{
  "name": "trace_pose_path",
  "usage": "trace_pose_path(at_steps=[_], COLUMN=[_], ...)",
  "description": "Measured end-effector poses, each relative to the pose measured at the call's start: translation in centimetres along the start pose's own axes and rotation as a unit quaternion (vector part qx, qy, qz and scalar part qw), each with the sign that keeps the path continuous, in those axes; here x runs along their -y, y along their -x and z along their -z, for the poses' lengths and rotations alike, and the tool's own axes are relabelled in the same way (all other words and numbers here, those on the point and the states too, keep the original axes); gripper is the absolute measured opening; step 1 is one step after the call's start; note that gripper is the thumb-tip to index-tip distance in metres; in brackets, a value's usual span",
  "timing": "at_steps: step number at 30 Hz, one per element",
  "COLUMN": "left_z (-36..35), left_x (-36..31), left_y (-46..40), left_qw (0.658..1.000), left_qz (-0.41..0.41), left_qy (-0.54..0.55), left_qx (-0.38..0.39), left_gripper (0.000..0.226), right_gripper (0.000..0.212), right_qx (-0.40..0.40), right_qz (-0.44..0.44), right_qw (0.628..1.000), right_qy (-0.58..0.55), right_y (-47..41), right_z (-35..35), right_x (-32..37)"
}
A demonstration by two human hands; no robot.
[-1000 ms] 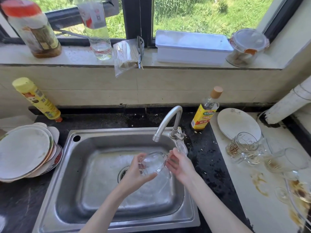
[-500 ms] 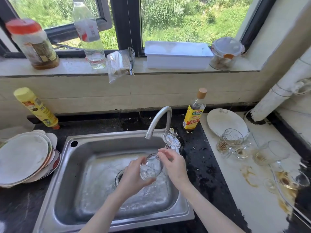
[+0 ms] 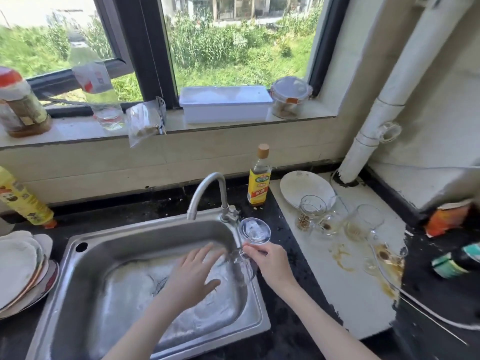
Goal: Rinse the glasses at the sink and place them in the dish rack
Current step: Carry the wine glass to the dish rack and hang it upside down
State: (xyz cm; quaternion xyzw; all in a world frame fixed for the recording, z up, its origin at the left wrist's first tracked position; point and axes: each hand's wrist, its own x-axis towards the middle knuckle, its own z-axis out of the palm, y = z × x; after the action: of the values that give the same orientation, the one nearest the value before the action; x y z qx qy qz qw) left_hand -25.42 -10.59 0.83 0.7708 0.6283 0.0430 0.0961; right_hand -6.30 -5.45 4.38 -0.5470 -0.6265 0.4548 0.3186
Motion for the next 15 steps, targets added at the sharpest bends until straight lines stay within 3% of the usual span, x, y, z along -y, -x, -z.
trace_pose_path(at_steps=[2,5,8,15], left_z=[0.1,1.2,2.5,2.8], left_x=[-1.0,-3.3,-6.7,-16.0], left_y=[-0.4,-0.8,-1.0,2.9], left_qw=[0.996,0.986,0.98,0.943], left_qz=[-0.05,-0.121,-0.166,-0.328], left_qy=[-0.061,-0.082,-0.073,-0.03], left_qx=[-0.038,-0.081,-0.081,-0.037], left_gripper=[0.078,0.045,0.06,0.06], right_gripper=[0.017,0.017,0.019,0.017], right_qx=[-0.03,-0.09,-0.168,-0.36], right_qz=[-0.008,-0.029,-0.054,-0.102], right_qw=[1.0,0.995,0.983,0.923], right_qy=[-0.003,-0.021,-0.042,-0.084], right_y=[1.6,5.2,9.5,23.7], right_z=[2.0,5.0,7.4,10.1], right_x=[-0.5,-1.0,-1.4,-1.6])
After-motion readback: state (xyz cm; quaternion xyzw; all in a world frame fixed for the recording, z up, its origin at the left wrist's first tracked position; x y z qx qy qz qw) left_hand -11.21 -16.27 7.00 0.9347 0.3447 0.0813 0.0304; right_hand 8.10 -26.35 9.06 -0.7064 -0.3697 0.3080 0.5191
